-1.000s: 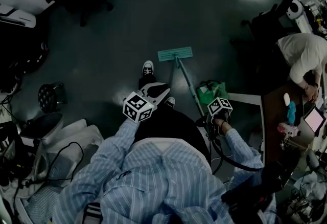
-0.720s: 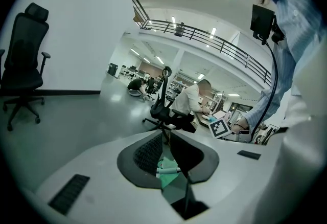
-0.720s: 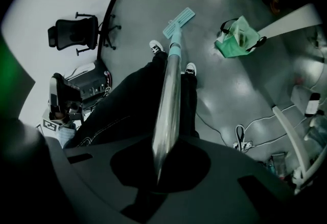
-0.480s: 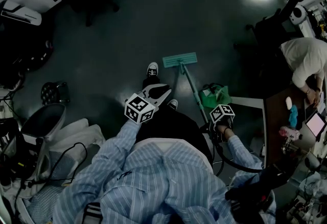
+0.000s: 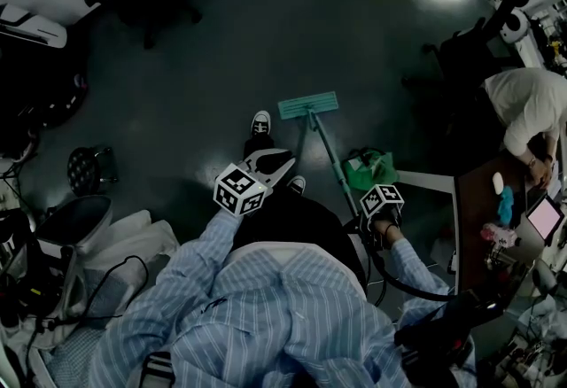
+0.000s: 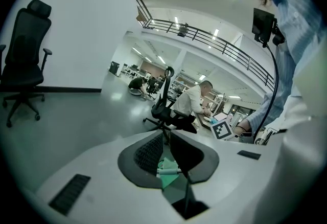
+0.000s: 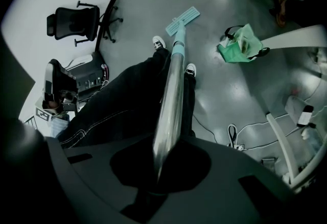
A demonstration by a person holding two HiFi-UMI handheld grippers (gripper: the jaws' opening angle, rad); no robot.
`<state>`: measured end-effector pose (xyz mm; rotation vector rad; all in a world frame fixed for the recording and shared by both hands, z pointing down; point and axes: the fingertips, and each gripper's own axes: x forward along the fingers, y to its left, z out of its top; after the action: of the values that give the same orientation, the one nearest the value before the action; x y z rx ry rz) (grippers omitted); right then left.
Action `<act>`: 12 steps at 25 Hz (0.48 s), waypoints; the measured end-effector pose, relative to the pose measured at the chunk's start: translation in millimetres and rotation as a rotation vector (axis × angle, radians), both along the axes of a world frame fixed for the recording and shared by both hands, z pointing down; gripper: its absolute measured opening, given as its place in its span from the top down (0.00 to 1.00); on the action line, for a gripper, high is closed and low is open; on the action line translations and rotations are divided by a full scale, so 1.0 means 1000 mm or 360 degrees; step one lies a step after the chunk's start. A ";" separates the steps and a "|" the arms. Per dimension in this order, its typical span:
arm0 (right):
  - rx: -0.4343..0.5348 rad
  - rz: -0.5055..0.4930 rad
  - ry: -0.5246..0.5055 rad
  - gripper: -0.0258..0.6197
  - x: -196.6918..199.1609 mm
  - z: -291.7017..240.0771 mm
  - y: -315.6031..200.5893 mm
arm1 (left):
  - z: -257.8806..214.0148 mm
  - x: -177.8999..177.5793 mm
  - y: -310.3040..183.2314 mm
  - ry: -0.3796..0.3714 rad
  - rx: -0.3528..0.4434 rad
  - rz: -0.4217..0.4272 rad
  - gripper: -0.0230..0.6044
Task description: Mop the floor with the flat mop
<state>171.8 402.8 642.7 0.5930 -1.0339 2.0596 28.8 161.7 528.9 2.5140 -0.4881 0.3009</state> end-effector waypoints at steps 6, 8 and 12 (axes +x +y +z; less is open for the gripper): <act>0.0014 -0.0026 -0.0001 0.90 -0.004 0.000 -0.034 | 0.003 -0.005 -0.019 -0.0003 -0.0040 -0.0026 0.89; 0.0028 -0.0036 -0.0007 0.90 -0.006 0.004 -0.052 | 0.006 -0.005 -0.027 -0.0011 -0.0055 -0.0027 0.89; 0.0047 -0.0059 -0.0003 0.90 -0.002 0.008 -0.092 | 0.007 0.000 -0.050 -0.0026 -0.0080 -0.0027 0.89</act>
<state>169.9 311.1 650.3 0.5826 -1.0701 2.0164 28.7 112.2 536.2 2.4597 -0.5018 0.3235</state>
